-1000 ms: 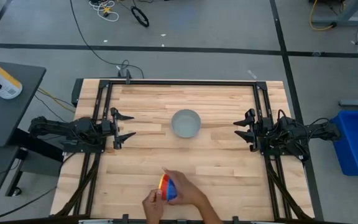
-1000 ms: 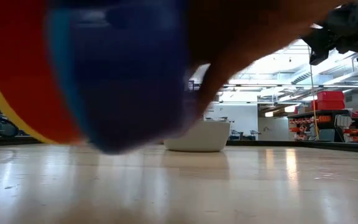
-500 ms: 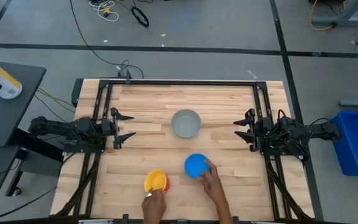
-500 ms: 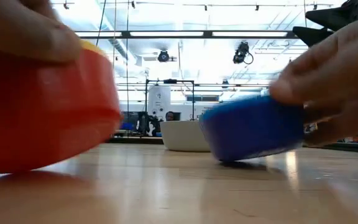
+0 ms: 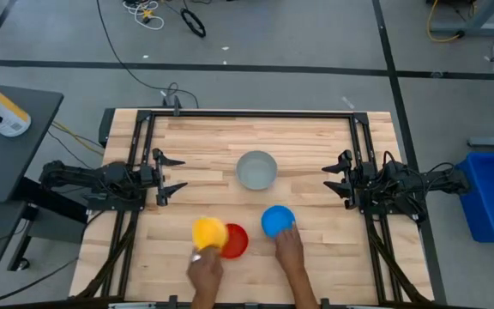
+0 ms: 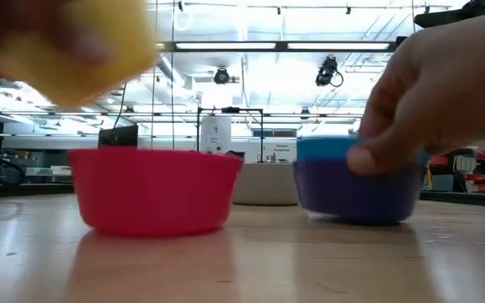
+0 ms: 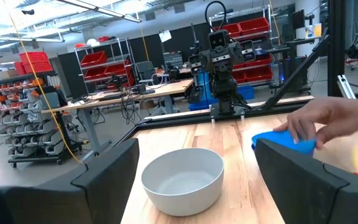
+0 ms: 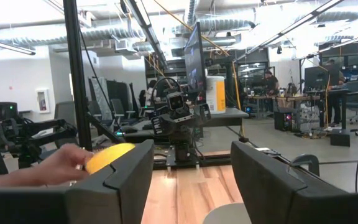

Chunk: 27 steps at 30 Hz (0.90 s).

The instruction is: Nest bowls inside each other

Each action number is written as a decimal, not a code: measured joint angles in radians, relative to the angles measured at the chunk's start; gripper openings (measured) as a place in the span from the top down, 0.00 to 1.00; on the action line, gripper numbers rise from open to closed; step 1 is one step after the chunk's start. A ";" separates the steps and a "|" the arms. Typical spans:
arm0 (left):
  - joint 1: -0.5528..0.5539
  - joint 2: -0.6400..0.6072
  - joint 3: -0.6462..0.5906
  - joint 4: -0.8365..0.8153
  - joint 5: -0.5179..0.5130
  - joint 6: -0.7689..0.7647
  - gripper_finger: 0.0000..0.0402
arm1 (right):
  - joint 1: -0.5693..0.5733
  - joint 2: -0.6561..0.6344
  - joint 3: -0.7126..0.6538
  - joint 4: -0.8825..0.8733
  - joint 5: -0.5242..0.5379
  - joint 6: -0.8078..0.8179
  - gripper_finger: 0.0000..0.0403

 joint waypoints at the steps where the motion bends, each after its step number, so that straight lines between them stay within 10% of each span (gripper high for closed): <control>1: 0.000 0.000 0.000 0.000 0.000 0.000 0.17 | 0.000 0.000 0.000 0.000 0.000 0.000 0.45; 27: 0.000 0.000 0.000 0.000 0.000 0.000 0.17 | 0.000 0.000 0.000 0.000 0.000 0.000 0.54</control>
